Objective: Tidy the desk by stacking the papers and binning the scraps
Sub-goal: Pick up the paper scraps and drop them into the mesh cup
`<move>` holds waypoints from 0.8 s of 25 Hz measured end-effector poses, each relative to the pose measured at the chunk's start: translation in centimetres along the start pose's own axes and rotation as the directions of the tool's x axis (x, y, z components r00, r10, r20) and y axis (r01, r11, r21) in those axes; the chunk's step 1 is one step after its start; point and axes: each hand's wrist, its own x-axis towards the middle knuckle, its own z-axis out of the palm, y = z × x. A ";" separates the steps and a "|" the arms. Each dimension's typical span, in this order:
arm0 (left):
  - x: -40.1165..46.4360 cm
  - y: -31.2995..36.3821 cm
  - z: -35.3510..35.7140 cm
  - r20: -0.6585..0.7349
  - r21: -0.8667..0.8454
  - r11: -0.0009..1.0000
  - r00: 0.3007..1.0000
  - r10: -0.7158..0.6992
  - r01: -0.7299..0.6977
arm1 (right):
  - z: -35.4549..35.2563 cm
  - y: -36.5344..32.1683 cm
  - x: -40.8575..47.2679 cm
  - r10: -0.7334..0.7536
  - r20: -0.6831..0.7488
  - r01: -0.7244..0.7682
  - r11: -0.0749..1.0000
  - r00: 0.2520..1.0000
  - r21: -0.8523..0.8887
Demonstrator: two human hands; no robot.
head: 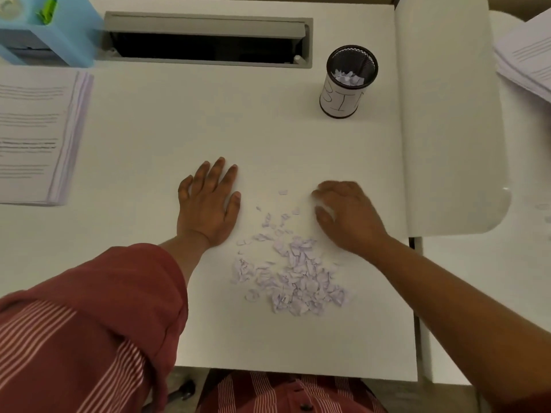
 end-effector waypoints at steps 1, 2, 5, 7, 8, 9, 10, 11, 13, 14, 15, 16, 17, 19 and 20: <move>0.0 0.0 0.0 -0.002 -0.003 1.000 1.000 0.000 0.000 | -0.4 -1.5 -0.7 -0.017 0.120 0.012 0.999 0.993 0.042; 0.0 0.0 0.0 -0.005 -0.005 1.000 1.000 -0.001 0.001 | -0.7 -2.9 -1.2 -0.023 0.242 0.010 0.999 0.970 0.052; 0.0 0.0 0.0 -0.008 -0.009 1.000 1.000 0.000 0.000 | -1.1 -5.8 -2.4 -0.058 0.444 0.105 0.991 0.894 -0.081; 0.1 0.0 0.0 -0.007 -0.012 1.000 1.000 0.004 -0.004 | -0.6 -6.4 -2.6 -0.107 0.472 0.183 0.976 0.875 -0.118; 0.1 -0.1 0.0 -0.006 -0.015 1.000 1.000 0.006 -0.006 | -0.2 -6.4 -2.5 -0.126 0.456 0.197 0.974 0.881 -0.112; 0.1 -0.1 0.0 -0.005 -0.020 1.000 1.000 0.007 -0.007 | 0.3 -6.2 -2.4 -0.141 0.425 0.199 0.975 0.894 -0.094; 0.1 -0.1 0.1 -0.005 -0.024 1.000 1.000 0.008 -0.008 | 0.7 -5.9 -2.2 -0.154 0.396 0.199 0.977 0.905 -0.075; 0.1 -0.1 0.1 -0.006 -0.025 1.000 1.000 0.007 -0.007 | 1.0 -5.6 -2.1 -0.164 0.379 0.199 0.978 0.911 -0.055; 0.1 -0.2 0.1 -0.005 -0.022 1.000 1.000 0.004 -0.004 | 1.2 -5.2 -1.6 -0.176 0.357 0.195 0.981 0.917 -0.018; 0.1 -0.2 0.1 -0.006 -0.023 1.000 1.000 0.003 -0.003 | 0.9 -5.0 -1.3 -0.175 0.354 0.185 0.983 0.919 0.004; 0.1 -0.2 0.1 -0.009 -0.023 1.000 1.000 0.002 -0.003 | 0.6 -4.9 -1.0 -0.166 0.345 0.164 0.986 0.924 0.034; 0.1 -0.2 0.2 -0.012 -0.025 1.000 1.000 0.003 -0.004 | 0.2 -4.7 -0.7 -0.148 0.320 0.130 0.988 0.936 0.078; 0.1 -0.2 0.2 -0.013 -0.027 1.000 1.000 0.005 -0.005 | -0.3 -4.6 -0.5 -0.115 0.275 0.080 0.987 0.955 0.137; 0.2 -0.2 0.2 -0.011 -0.035 0.999 1.000 0.008 -0.008 | -1.6 -4.3 0.1 0.004 0.170 -0.054 0.956 0.985 0.289; 0.1 -0.2 0.2 -0.013 -0.038 0.999 1.000 0.009 -0.010 | -2.5 -4.3 0.5 0.073 0.142 -0.120 0.926 0.987 0.359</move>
